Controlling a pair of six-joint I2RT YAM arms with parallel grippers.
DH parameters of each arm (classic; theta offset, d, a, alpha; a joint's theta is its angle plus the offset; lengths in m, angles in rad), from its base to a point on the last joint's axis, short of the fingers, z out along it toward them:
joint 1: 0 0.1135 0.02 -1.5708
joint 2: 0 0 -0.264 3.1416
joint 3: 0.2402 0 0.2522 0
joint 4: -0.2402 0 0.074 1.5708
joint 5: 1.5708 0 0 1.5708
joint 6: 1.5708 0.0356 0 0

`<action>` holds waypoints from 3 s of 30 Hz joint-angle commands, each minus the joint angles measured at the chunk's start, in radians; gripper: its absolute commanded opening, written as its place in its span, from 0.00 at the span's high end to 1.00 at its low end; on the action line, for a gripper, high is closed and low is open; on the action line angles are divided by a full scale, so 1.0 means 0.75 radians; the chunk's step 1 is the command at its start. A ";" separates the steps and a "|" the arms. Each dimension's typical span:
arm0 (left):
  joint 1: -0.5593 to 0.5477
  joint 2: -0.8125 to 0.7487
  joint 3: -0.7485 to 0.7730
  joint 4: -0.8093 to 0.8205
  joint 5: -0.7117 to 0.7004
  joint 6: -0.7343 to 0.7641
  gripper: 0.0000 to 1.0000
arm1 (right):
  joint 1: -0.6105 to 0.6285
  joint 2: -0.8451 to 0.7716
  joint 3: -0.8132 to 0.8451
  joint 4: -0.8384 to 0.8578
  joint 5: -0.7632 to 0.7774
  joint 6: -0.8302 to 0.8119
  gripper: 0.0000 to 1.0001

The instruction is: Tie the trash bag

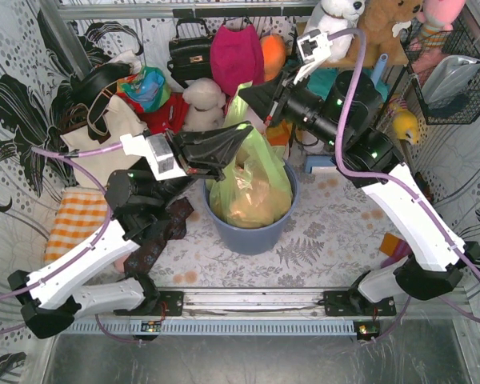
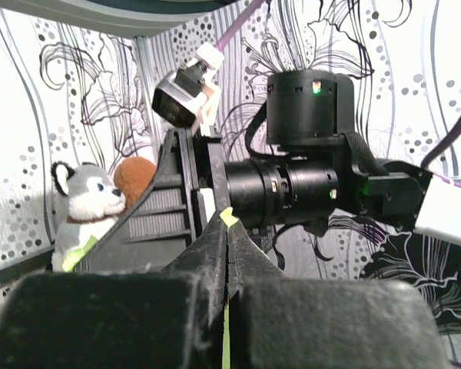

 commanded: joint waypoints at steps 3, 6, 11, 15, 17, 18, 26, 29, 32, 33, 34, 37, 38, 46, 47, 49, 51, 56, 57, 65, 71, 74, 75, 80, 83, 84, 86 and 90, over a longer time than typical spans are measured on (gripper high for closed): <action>0.013 0.113 0.212 -0.014 0.068 0.026 1.00 | -0.049 0.056 0.113 0.107 -0.226 0.140 1.00; 0.014 0.183 0.304 -0.066 0.219 -0.009 1.00 | -0.075 0.093 0.158 0.138 -0.320 0.201 1.00; 0.013 0.234 0.345 -0.087 0.362 -0.051 1.00 | -0.139 0.146 0.182 0.197 -0.437 0.300 1.00; 0.015 0.257 0.374 -0.083 0.447 -0.066 1.00 | -0.216 0.212 0.221 0.264 -0.537 0.395 1.00; 0.015 0.277 0.406 -0.093 0.485 -0.067 1.00 | -0.243 0.265 0.277 0.283 -0.578 0.429 1.00; 0.016 0.290 0.425 -0.102 0.503 -0.067 1.00 | -0.252 0.298 0.321 0.283 -0.596 0.439 1.00; 0.017 0.348 0.508 -0.104 0.604 -0.087 1.00 | -0.271 0.565 0.664 0.272 -0.752 0.492 1.00; 0.017 0.358 0.520 -0.104 0.619 -0.091 1.00 | -0.270 0.598 0.674 0.315 -0.820 0.538 1.00; 0.017 0.360 0.505 -0.096 0.644 -0.105 1.00 | -0.272 0.586 0.597 0.411 -0.879 0.592 1.00; 0.017 0.362 0.498 -0.076 0.649 -0.117 1.00 | -0.271 0.578 0.568 0.440 -0.886 0.606 1.00; 0.017 0.364 0.489 -0.057 0.654 -0.127 1.00 | -0.269 0.571 0.545 0.464 -0.890 0.617 1.00; 0.019 0.370 0.468 -0.037 0.662 -0.145 1.00 | -0.270 0.563 0.496 0.509 -0.922 0.652 1.00; 0.019 0.366 0.455 -0.043 0.648 -0.141 1.00 | -0.270 0.557 0.476 0.522 -0.935 0.658 1.00; 0.024 0.236 0.219 -0.020 0.306 -0.089 1.00 | -0.270 0.376 0.113 0.599 -0.936 0.640 1.00; 0.024 0.214 0.180 0.001 0.259 -0.085 1.00 | -0.270 0.352 0.073 0.596 -0.932 0.634 1.00; 0.024 0.179 0.114 0.022 0.172 -0.073 1.00 | -0.270 0.292 -0.003 0.573 -0.911 0.614 1.00; 0.025 0.143 0.046 0.044 0.072 -0.065 1.00 | -0.270 0.239 -0.080 0.510 -0.866 0.568 1.00; 0.036 0.093 -0.025 0.085 -0.099 -0.037 1.00 | -0.270 0.115 -0.177 0.384 -0.724 0.469 1.00; 0.038 0.092 -0.028 0.084 -0.116 -0.031 1.00 | -0.270 0.095 -0.188 0.370 -0.698 0.459 1.00; 0.038 0.048 -0.070 0.142 -0.189 -0.020 1.00 | -0.270 -0.044 -0.329 0.348 -0.522 0.446 1.00; 0.039 -0.007 -0.138 0.148 -0.273 -0.016 1.00 | -0.270 -0.125 -0.465 0.402 -0.428 0.465 1.00; 0.040 -0.028 -0.172 0.158 -0.331 -0.016 1.00 | -0.270 -0.163 -0.532 0.457 -0.403 0.474 1.00; 0.040 -0.031 -0.181 0.162 -0.344 -0.017 1.00 | -0.270 -0.174 -0.562 0.484 -0.402 0.479 1.00; 0.042 -0.030 -0.184 0.153 -0.357 -0.023 1.00 | -0.270 -0.227 -0.660 0.645 -0.413 0.500 1.00; 0.043 -0.034 -0.185 0.158 -0.387 -0.022 1.00 | -0.270 -0.250 -0.690 0.733 -0.420 0.504 1.00; 0.042 -0.036 -0.182 0.162 -0.396 -0.021 1.00 | -0.270 -0.250 -0.687 0.752 -0.425 0.507 1.00; 0.042 -0.038 -0.179 0.162 -0.401 -0.014 1.00 | -0.269 -0.240 -0.665 0.776 -0.441 0.509 1.00; 0.045 -0.042 -0.170 0.159 -0.384 -0.010 1.00 | -0.270 -0.197 -0.604 0.818 -0.475 0.522 1.00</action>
